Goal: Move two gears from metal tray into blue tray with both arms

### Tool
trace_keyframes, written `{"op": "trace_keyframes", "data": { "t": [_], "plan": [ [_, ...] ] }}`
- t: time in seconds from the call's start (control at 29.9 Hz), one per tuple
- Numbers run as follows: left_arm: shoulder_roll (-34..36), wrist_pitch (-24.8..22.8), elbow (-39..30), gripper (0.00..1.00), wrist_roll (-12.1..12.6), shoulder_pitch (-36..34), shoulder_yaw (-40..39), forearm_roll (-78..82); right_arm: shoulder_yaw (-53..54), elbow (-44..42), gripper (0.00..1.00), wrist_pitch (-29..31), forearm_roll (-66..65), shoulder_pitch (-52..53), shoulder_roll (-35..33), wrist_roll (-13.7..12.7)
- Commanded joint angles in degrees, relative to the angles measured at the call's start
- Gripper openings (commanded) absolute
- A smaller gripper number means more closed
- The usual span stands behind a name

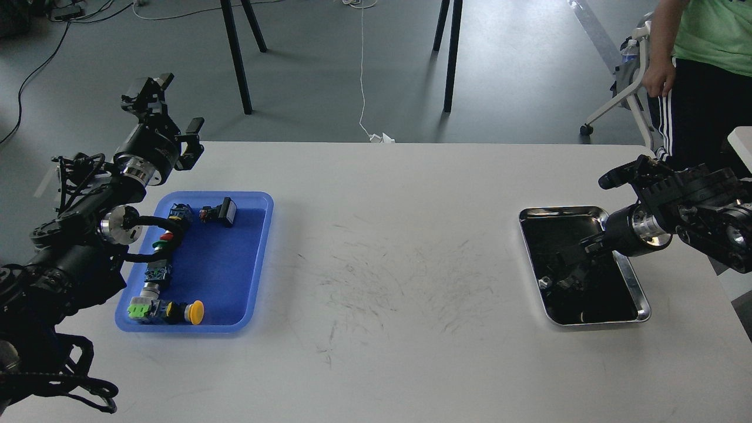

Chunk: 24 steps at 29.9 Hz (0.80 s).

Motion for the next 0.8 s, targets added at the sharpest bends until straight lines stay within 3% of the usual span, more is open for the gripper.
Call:
{"op": "trace_keyframes", "data": {
  "t": [0.0, 0.47, 0.77],
  "plan": [
    [0.0, 0.0, 0.0, 0.98, 0.0, 0.0, -0.1, 0.0, -0.6, -1.1, 0.85, 0.1, 0.0, 0.2, 1.3, 0.0],
    [-0.2, 0.0, 0.0, 0.98, 0.0, 0.0, 0.0, -0.6, -4.8, -1.1, 0.84, 0.1, -0.9, 2.1, 2.7, 0.0],
    [-0.2, 0.0, 0.0, 0.98, 0.0, 0.4, 0.0, -0.6, -4.9, -1.1, 0.70, 0.1, -2.1, 2.1, 3.0, 0.0]
  ]
}}
